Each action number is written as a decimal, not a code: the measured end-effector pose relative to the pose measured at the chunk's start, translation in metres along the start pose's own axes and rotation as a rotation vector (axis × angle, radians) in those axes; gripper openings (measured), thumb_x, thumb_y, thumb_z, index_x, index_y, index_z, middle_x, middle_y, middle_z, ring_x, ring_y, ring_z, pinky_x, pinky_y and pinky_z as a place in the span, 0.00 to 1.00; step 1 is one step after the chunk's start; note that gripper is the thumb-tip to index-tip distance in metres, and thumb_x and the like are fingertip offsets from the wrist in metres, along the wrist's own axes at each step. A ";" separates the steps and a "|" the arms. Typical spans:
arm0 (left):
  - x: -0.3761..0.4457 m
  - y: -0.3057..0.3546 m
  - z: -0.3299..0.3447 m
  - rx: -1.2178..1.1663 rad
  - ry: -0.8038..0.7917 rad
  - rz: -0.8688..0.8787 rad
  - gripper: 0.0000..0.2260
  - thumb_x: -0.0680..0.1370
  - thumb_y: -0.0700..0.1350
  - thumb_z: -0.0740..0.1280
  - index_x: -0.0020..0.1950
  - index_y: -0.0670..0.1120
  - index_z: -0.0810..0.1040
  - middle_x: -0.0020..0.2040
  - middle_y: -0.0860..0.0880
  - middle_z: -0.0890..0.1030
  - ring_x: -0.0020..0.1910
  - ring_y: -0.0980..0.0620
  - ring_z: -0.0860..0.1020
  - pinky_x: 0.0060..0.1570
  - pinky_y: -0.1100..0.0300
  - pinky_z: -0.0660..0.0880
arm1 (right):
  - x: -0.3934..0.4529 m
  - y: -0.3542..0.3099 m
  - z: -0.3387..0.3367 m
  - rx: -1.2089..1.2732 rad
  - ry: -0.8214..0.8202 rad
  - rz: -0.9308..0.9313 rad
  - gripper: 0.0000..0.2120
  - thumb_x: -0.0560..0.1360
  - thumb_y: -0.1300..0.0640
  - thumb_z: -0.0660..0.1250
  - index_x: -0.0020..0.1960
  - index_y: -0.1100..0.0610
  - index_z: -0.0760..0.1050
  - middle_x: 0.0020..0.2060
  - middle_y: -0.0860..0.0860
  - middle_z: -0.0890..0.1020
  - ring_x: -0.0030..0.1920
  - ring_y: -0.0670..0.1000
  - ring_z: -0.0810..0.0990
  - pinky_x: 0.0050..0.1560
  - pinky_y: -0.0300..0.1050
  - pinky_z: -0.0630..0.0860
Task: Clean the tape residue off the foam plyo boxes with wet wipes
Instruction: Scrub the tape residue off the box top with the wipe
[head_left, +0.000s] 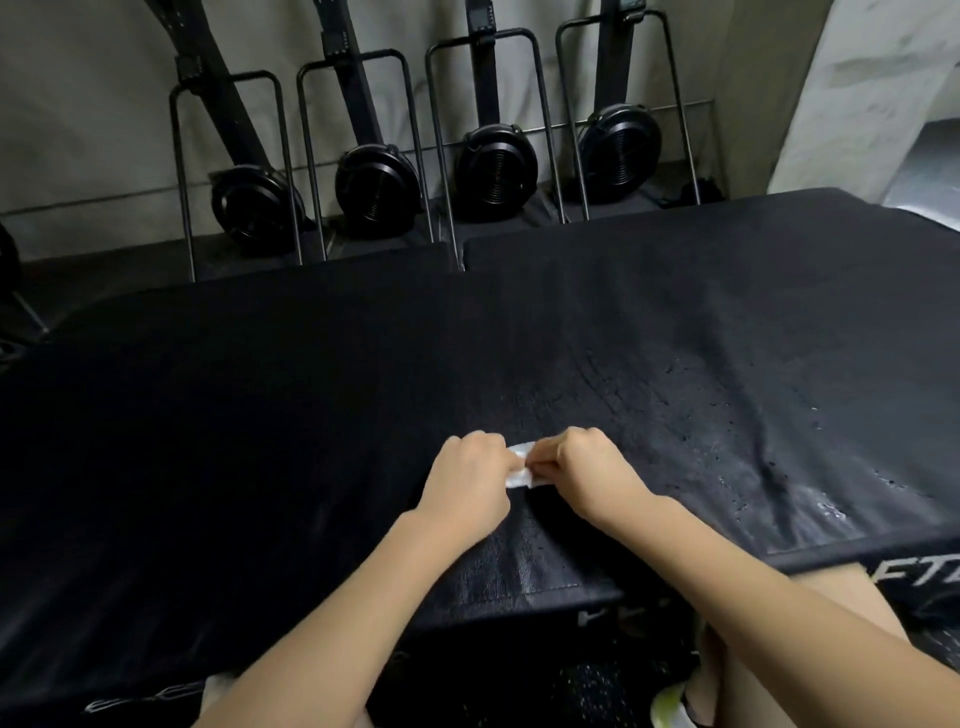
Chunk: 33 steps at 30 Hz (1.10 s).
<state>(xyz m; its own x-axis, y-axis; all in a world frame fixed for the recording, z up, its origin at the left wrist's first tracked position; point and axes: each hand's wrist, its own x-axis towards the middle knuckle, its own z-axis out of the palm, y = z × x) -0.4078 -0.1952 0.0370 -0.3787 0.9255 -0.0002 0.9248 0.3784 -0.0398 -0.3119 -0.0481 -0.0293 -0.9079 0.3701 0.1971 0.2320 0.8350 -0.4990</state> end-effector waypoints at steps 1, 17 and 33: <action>-0.013 0.005 0.001 -0.012 0.006 0.024 0.15 0.73 0.35 0.62 0.52 0.51 0.80 0.42 0.51 0.68 0.46 0.48 0.72 0.46 0.55 0.67 | -0.015 -0.005 -0.004 -0.017 -0.016 -0.021 0.17 0.71 0.61 0.71 0.32 0.45 0.69 0.34 0.47 0.81 0.33 0.48 0.77 0.37 0.46 0.76; -0.064 0.022 0.031 -0.167 0.269 0.074 0.08 0.79 0.48 0.65 0.47 0.55 0.84 0.41 0.54 0.77 0.43 0.50 0.75 0.44 0.52 0.72 | -0.075 -0.029 -0.003 -0.001 0.111 -0.080 0.08 0.74 0.62 0.72 0.46 0.49 0.85 0.42 0.41 0.85 0.41 0.50 0.78 0.45 0.44 0.77; -0.159 0.000 0.077 -0.198 0.606 0.216 0.06 0.80 0.41 0.68 0.47 0.50 0.83 0.39 0.56 0.77 0.38 0.52 0.71 0.41 0.55 0.69 | -0.137 -0.070 0.053 -0.062 0.295 -0.449 0.02 0.79 0.59 0.71 0.50 0.57 0.82 0.51 0.49 0.82 0.49 0.51 0.79 0.55 0.42 0.74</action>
<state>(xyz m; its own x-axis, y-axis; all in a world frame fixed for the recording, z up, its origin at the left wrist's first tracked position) -0.3506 -0.3432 -0.0401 -0.1505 0.8037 0.5756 0.9886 0.1261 0.0825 -0.2220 -0.1787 -0.0664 -0.7881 0.0624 0.6124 -0.1282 0.9564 -0.2624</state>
